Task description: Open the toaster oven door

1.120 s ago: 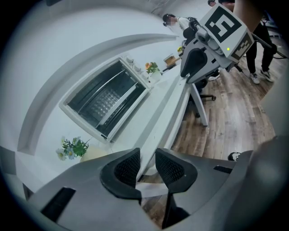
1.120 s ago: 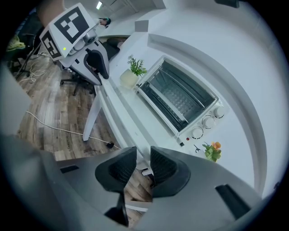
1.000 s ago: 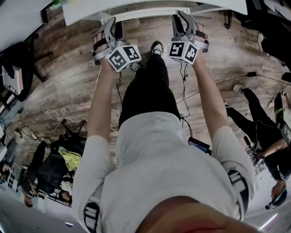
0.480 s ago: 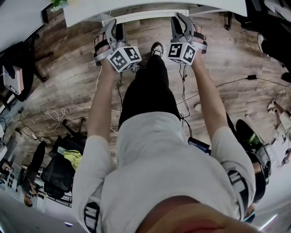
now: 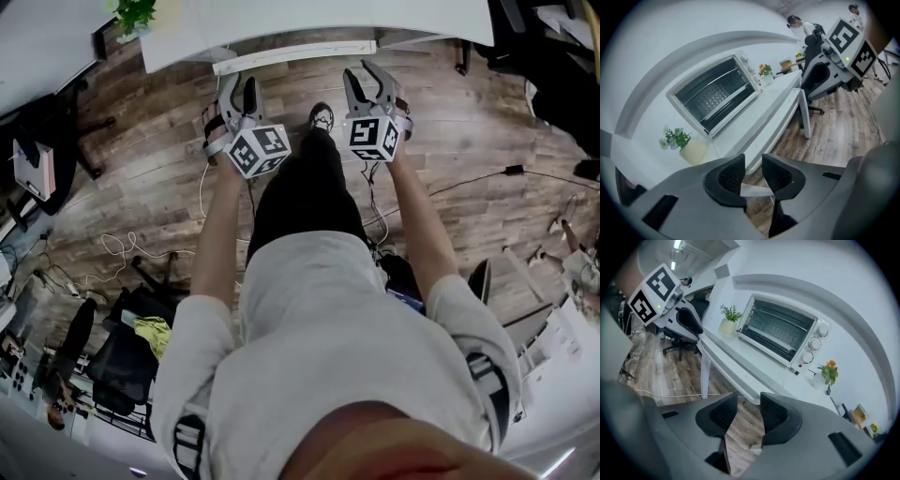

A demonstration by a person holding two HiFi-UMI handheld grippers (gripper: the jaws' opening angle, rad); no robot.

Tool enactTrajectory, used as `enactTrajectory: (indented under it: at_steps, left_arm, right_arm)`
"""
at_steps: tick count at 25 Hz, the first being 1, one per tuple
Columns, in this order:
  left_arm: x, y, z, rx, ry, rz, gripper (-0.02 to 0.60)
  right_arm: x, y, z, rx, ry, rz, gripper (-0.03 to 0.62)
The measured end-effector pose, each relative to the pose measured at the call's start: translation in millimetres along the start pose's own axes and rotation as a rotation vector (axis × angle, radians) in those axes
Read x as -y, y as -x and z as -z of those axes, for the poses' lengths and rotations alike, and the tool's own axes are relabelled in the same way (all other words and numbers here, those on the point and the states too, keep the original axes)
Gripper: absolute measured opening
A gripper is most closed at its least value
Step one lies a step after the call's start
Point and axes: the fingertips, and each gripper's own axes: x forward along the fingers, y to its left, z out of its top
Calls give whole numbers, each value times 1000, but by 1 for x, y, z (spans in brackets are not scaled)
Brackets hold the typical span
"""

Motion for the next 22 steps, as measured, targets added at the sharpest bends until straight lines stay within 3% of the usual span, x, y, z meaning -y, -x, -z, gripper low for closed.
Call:
enactTrajectory:
  at_steps: [2,4,7,9,16,22]
  left_arm:
    - [4,8,-3,-10,90,36,121]
    - [9,15,-6,-30,234,87,117]
    - [13,19,-13,-66,506,171,92]
    - [13,21,-17,-83,611,198,62]
    - [-2,32,-54,-45,657,198,18]
    - [-36,38,-82,17,724,143,18]
  right_arm:
    - [-3,12,-1,-11,-80,-30,149]
    - [-4,23,-6,-18,-163,-54,139]
    - [5,32,-21,-8,-255,-72,78]
    - [14,35,-32,4,-293,-84,21]
    - [33,36,-63,39,-369,-164,0]
    - [63,32,-87,78,-428,-147,0]
